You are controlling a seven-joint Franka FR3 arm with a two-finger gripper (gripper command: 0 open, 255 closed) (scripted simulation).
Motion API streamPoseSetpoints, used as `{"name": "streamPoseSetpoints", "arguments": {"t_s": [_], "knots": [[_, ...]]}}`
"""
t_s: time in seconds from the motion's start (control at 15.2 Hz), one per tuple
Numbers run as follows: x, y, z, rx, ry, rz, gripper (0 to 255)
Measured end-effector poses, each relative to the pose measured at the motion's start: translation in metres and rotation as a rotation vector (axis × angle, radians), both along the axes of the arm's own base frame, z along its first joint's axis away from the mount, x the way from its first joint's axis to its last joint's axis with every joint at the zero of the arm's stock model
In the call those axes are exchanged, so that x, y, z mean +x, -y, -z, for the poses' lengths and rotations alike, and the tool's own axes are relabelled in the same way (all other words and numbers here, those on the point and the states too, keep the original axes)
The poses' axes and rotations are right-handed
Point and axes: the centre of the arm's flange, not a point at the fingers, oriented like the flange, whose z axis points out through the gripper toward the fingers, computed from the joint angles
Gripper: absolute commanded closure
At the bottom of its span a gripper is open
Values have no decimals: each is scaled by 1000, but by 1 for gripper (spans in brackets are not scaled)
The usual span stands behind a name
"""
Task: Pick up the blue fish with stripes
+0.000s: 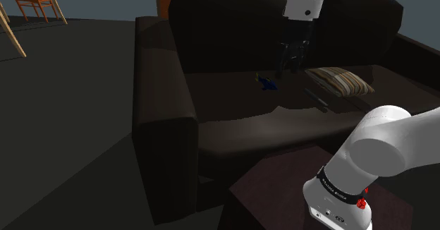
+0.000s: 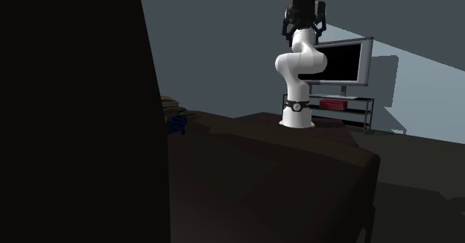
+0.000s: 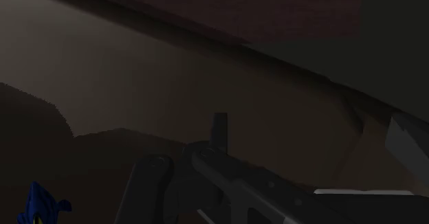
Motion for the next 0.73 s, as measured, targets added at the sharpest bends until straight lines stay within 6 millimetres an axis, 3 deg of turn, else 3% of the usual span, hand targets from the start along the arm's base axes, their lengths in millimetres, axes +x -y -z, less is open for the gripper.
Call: {"name": "streamPoseSetpoints", "arguments": {"t_s": [0.26, 0.73], "knots": [[11, 17, 16, -9, 11, -6, 0], [44, 77, 64, -39, 51, -26, 0]]}}
